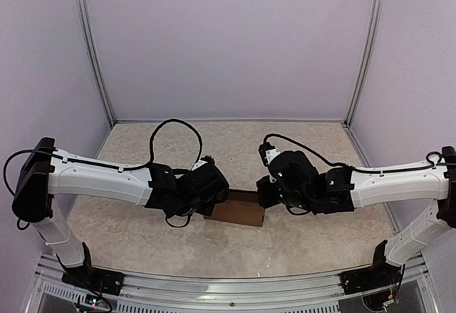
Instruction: Fold the paper box
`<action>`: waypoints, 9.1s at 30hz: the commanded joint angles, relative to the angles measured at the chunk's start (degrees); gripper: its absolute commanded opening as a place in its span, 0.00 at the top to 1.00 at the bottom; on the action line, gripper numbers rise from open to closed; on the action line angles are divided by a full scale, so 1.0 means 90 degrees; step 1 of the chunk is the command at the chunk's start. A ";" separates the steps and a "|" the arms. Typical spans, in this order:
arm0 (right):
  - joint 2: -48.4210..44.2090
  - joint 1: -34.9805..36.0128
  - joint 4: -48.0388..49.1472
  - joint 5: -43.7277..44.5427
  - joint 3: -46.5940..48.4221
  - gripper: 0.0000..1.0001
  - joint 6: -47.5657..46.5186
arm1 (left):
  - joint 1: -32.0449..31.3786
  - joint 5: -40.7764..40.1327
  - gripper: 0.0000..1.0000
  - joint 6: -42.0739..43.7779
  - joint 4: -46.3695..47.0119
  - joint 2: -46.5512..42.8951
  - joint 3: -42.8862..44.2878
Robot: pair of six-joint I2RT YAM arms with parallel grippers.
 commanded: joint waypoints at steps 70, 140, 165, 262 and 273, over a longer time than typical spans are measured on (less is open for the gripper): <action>0.0366 0.0205 0.0756 -0.0184 -0.0774 1.00 0.0360 | 0.0920 0.3652 0.83 0.0715 0.2223 -0.2769 -0.1930; 0.0135 0.0066 0.0361 -0.0124 -0.1377 1.00 0.0720 | 0.0576 0.4359 1.00 0.0699 0.3474 -0.1724 -0.3178; 0.0531 0.0054 0.0317 0.0089 -0.1159 1.00 0.0396 | 0.0492 0.4105 1.00 0.0698 0.3282 -0.1780 -0.3217; 0.0029 -0.0477 0.0903 -0.0907 -0.1690 1.00 0.0678 | 0.0575 0.4088 1.00 0.0954 0.3048 -0.2019 -0.2836; -0.0606 -0.0474 0.0562 -0.0745 -0.1082 1.00 -0.0131 | 0.0639 0.3682 0.95 0.1200 0.2572 -0.2466 -0.2433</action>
